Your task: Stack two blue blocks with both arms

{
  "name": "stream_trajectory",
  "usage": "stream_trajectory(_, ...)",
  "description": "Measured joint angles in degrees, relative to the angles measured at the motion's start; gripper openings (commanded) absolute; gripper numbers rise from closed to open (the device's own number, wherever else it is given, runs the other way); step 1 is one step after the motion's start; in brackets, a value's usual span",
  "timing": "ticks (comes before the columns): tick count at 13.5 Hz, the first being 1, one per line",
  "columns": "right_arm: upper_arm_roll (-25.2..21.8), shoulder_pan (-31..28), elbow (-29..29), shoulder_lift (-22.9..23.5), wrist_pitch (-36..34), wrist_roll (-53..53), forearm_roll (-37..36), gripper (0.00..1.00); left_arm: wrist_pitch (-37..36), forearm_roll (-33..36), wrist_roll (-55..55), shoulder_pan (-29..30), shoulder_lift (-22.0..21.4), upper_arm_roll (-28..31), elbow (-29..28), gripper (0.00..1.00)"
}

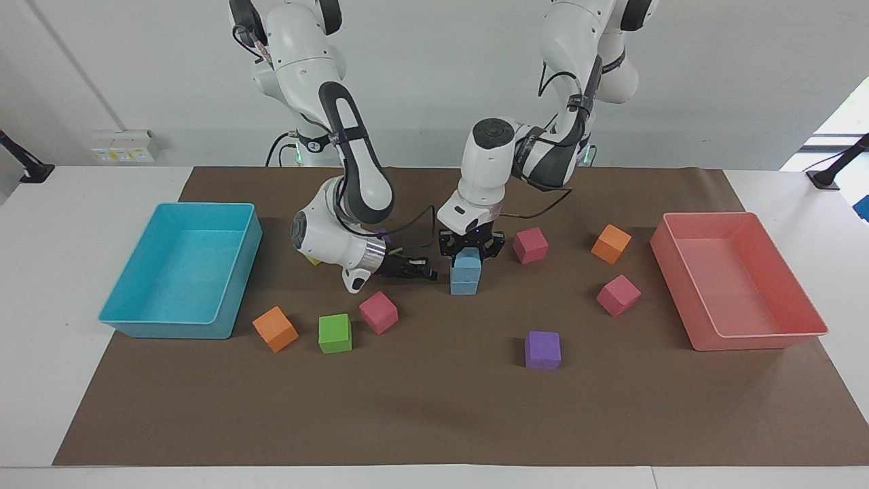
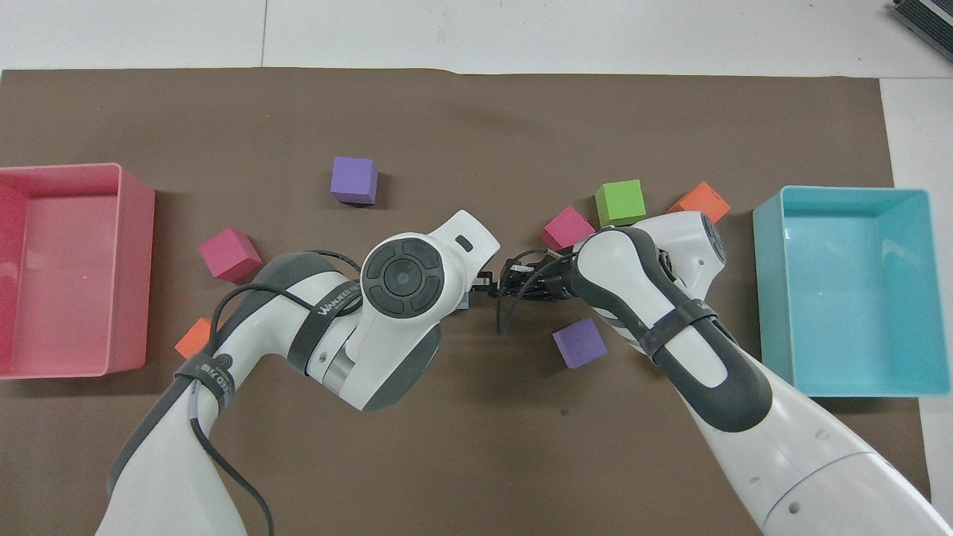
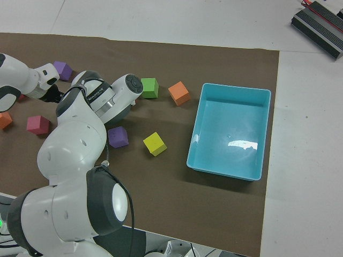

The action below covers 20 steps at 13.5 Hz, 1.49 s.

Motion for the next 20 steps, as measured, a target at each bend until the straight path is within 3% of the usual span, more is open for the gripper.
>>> stream_trajectory(1, 0.0, 0.0, 0.0, 0.0, 0.0, 0.0, 0.0, 0.0, 0.03, 0.0, 0.0, 0.0, 0.01, 0.0, -0.08, 0.0)
stream_trajectory(2, 0.0, 0.0, 0.0, 0.0, 0.0, 0.0, 0.0, 0.0, 0.06, -0.03, 0.0, 0.0, 0.01, 0.0, -0.11, 0.05)
stream_trajectory(3, 0.0, 0.0, 0.0, 0.0, 0.0, 0.0, 0.0, 0.0, 0.07, -0.12, 0.0, 0.0, 0.01, 0.0, -0.12, 0.17)
stream_trajectory(5, 0.0, 0.0, 0.0, 0.0, 0.0, 0.0, 0.0, 0.0, 0.09, -0.97, -0.01, 0.0, 0.01, 0.01, -0.14, 0.26)
stream_trajectory(6, 0.0, 0.0, 0.0, 0.0, 0.0, 0.0, 0.0, 0.0, 0.12, -1.2, 0.0, 0.0, 0.01, 0.02, -0.14, 0.55)
stream_trajectory(7, 0.0, 0.0, 0.0, 0.0, 0.0, 0.0, 0.01, 0.0, 0.14, -1.33, -0.01, 0.0, 0.01, 0.03, -0.14, 0.74)
stream_trajectory(10, 0.0, 0.0, 0.0, 0.0, 0.0, 0.0, 1.2, 0.0, 0.31, -2.39, -0.02, 0.0, 0.01, 0.02, -0.14, 1.0)
stream_trajectory(20, 0.01, 0.0, 0.0, 0.0, 0.0, -0.02, 1.39, 0.0, 0.13, -2.52, -0.03, 0.06, -1.05, 0.2, 0.43, 1.0)
